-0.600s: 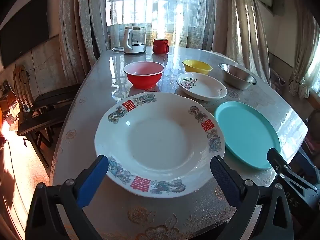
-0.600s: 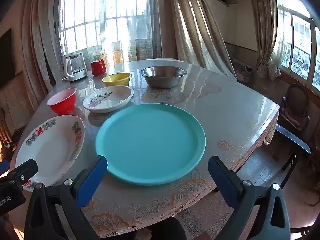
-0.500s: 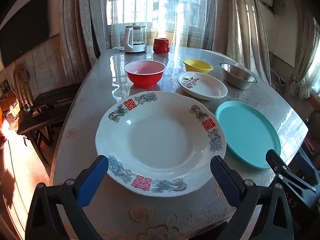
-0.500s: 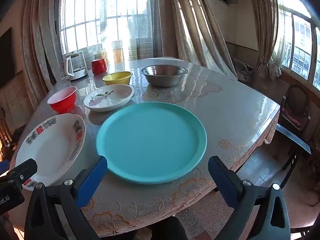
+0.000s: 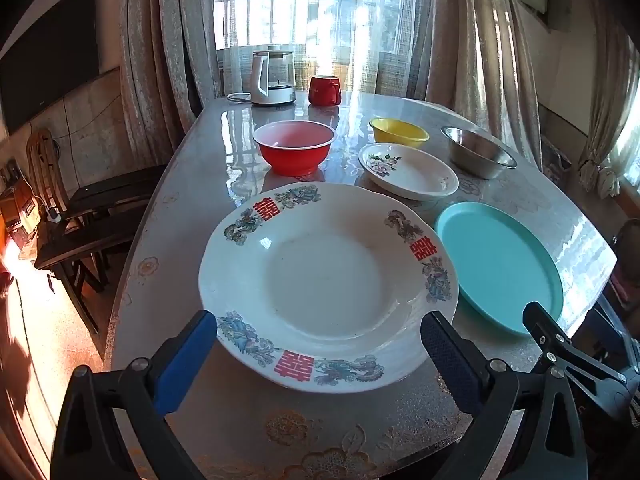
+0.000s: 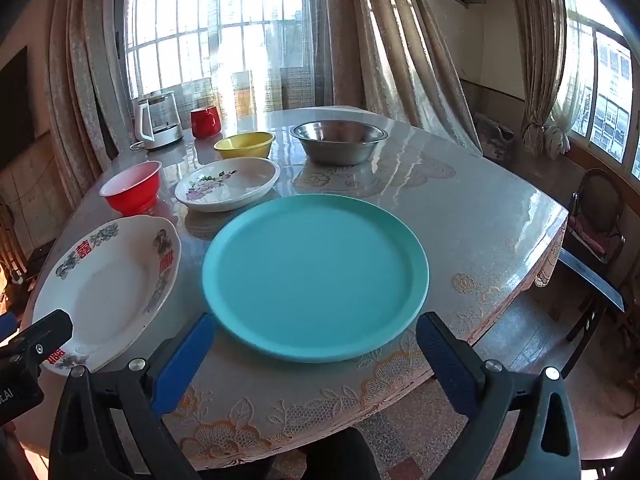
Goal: Organize plates and bowls
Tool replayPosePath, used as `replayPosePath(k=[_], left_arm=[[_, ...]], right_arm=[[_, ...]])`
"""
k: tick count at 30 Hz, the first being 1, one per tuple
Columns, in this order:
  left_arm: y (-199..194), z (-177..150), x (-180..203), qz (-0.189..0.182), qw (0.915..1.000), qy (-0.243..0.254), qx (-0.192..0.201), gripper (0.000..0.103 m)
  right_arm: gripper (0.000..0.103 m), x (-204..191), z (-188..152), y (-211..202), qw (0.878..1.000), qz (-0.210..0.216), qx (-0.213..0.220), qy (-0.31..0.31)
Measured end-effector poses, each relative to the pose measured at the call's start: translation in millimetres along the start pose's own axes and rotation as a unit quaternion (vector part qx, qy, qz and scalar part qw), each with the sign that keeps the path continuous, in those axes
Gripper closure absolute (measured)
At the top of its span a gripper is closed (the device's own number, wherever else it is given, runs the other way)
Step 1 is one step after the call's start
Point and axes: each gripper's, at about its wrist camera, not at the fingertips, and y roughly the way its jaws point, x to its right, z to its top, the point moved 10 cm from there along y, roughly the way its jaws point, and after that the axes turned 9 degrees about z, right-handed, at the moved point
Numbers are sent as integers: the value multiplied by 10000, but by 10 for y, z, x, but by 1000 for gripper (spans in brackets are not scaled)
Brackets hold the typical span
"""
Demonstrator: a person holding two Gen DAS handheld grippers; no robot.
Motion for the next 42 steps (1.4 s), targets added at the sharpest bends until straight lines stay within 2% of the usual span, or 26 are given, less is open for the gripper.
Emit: replayPosePath(k=[6,42], left_arm=[[7,26,-45,88,10000,35,30,0],[18,-28,-57,93,10000,21,-15,0]], right_arm=[[0,-25,-5,40,9998,118,-146,32],[0,-87,-38,41,9996,246,-157,48]])
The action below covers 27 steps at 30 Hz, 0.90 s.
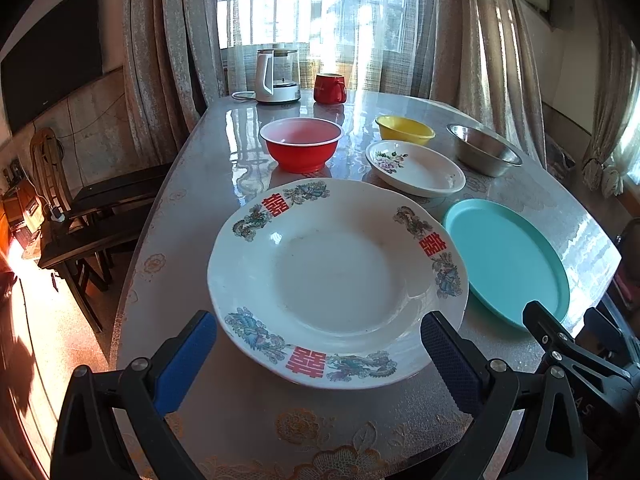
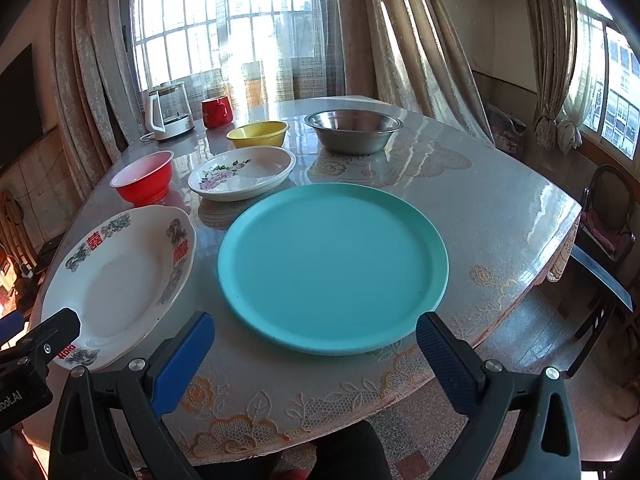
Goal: Organize plates and bowls
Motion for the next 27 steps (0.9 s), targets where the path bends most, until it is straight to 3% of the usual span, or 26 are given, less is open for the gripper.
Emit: replayPosePath(k=[18,27], left_arm=[[23,-7,14,-18,10000,31,-24,0],[37,-18,13,-8,10000,38,-55,0]], right_arm=[[0,18,-24,34,9999,86,-55,121],[3,-21,-29,42,9991,332,-43,249]])
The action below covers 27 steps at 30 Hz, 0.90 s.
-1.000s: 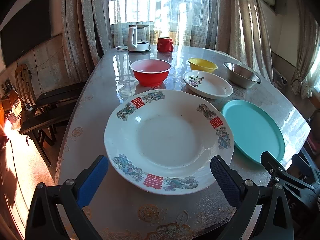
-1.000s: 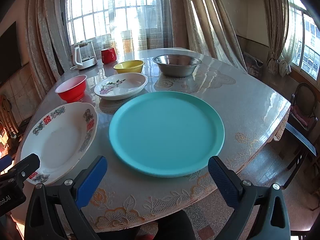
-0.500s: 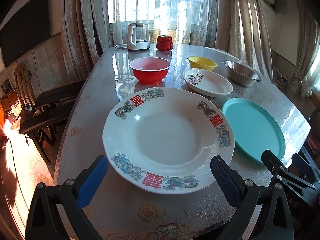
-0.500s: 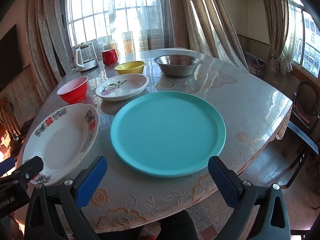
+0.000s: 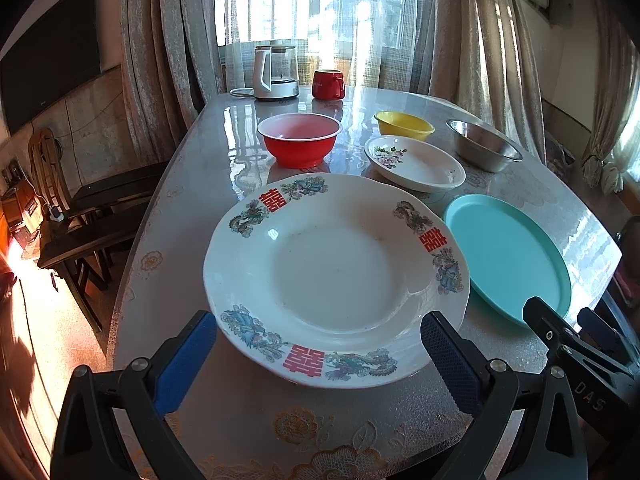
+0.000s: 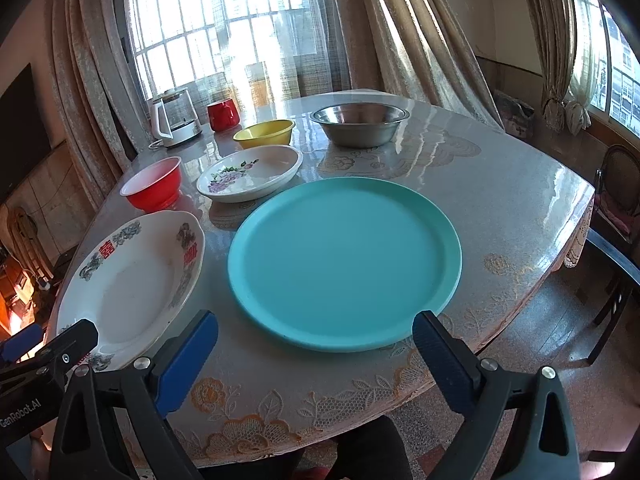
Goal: Organize plates and bowls
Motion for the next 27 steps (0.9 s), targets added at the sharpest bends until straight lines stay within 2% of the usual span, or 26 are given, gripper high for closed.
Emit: replayPosePath(k=[9,10,11,18,23,27], left_arm=[[2,-10,-23,15,10000,-22,-13,0],[8,-10,-29,20,10000,-28,-16,0],[13,-6,-40,22,10000,-35,-19,0],[44,58,-188,126,9998,-159,-11,0],[118,107,-355,8,9989,-446,-108,0],[186,152,-515,-222,9967,-767,-144,0]], right_arm=[[7,-26,-16,36,9999,87,-52,-26],[10,-33,-18,39,9999,106,-57,-45],[12,-42,-21,43,9999,140,-70,-65],[14,-134,-42,92,9988,447,-163,-126],[14,-174,-18,139,9981,545,-176,-243],[14,-265,7,209,9965,721,-236,-358]])
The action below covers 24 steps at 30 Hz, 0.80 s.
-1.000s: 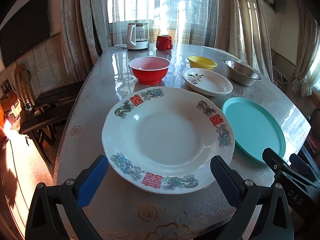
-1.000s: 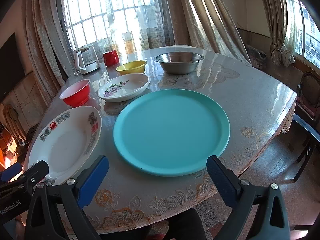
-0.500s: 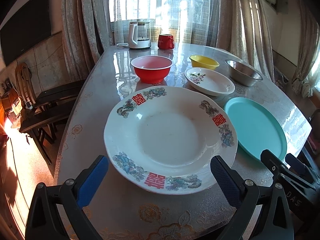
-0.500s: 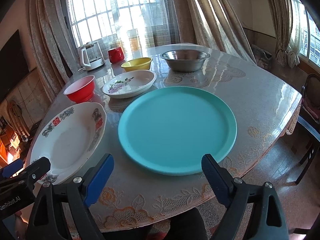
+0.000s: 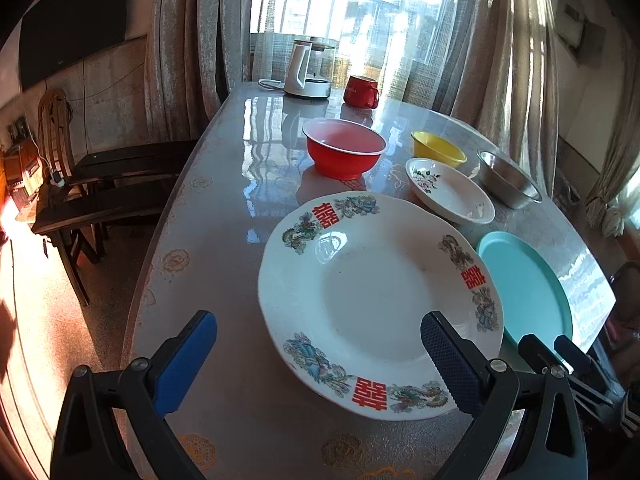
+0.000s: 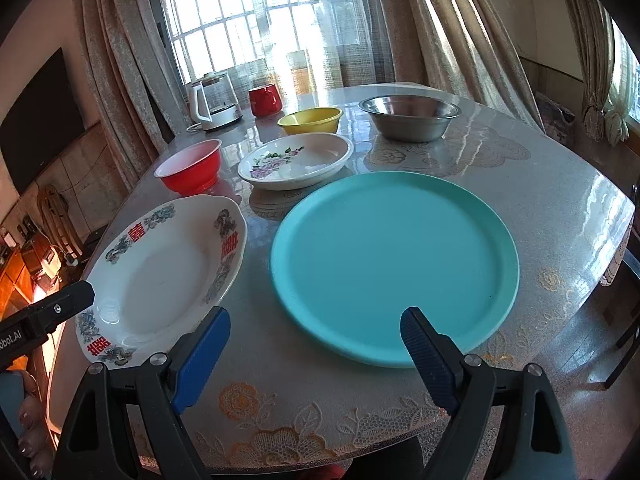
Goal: Organize plates and bowls
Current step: 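Close the right tool on the large white plate's rim while the left tool grips it too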
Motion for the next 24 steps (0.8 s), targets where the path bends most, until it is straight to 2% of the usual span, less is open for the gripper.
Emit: replayPosePath(k=[4,7,10,14,18,24], left_arm=[[92,9,-80,-438,9985,-279,-182,0],[145,-16,-114,-586,9971,-375,-306,0],[132,31,-180,-593,9967,-532,-139,0],[168,104,-280,-474,9969,-625,36,0],[287,125,-325,-458,9968,-650,-56,0],[396,138,-241,-771,9945,-694,-129,0]], right_arm=[[14,-156,40,62,9993,316,38,-174],[14,-296,24,120,9979,538,-79,-364],[11,-482,-6,156,9936,942,-178,-596],[11,-552,-30,178,9924,991,-271,-671],[11,-575,-72,195,9910,1150,-360,-587],[19,-649,-103,239,9874,1442,-414,-511]])
